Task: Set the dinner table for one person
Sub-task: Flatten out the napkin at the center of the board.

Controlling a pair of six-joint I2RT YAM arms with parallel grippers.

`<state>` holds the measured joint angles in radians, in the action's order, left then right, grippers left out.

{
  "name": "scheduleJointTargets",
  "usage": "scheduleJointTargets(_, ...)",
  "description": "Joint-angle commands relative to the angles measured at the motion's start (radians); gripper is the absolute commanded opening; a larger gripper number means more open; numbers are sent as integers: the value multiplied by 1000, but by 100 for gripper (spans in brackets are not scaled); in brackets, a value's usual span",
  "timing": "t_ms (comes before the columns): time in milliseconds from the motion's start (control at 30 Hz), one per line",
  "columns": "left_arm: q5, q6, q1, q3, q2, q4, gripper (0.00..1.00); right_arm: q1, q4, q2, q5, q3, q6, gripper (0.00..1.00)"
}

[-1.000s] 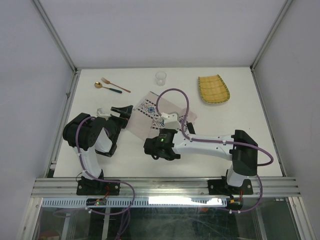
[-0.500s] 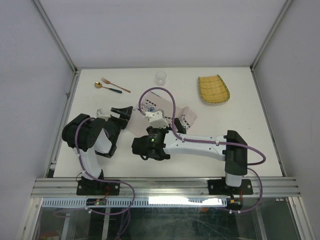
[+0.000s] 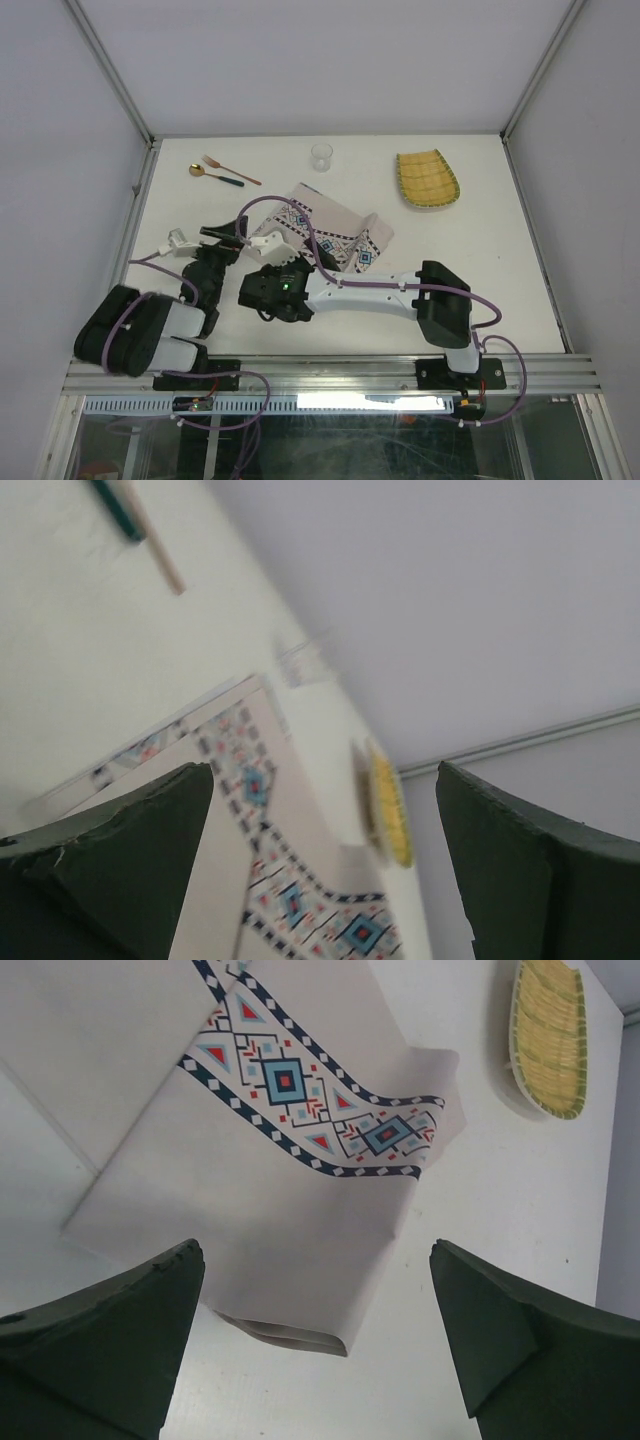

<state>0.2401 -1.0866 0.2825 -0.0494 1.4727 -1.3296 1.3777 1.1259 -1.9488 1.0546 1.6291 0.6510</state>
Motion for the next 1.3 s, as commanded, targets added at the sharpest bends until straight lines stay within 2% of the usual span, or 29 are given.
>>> scheduleJointTargets(0,95,95,9,-3,-360,199,99,-19,-213,3,-27,45,-163,99)
scheduleJointTargets(100,173,155,11,-45,-659,517,99,-38,-291,-31,-61,61,-232,99)
scheduleJointTargets(167,209,201,10,-62,-820,663,99,-49,-328,-72,-79,89,-271,99)
scheduleJointTargets(300,267,264,10,-104,-1020,881,99,-76,-350,-161,-121,164,-311,97)
scheduleJointTargets(433,301,286,9,-130,-1062,1003,99,-82,-341,-232,-151,231,-306,95)
scheduleJointTargets(733,458,367,9,-267,-1153,1272,99,-82,-165,-319,-141,311,-201,95)
scheduleJointTargets(933,593,465,9,-334,-1206,1350,99,-78,-108,-334,-148,304,-140,94)
scheduleJointTargets(1267,730,452,10,-367,-1232,1444,99,-61,-84,-382,-164,315,-123,94)
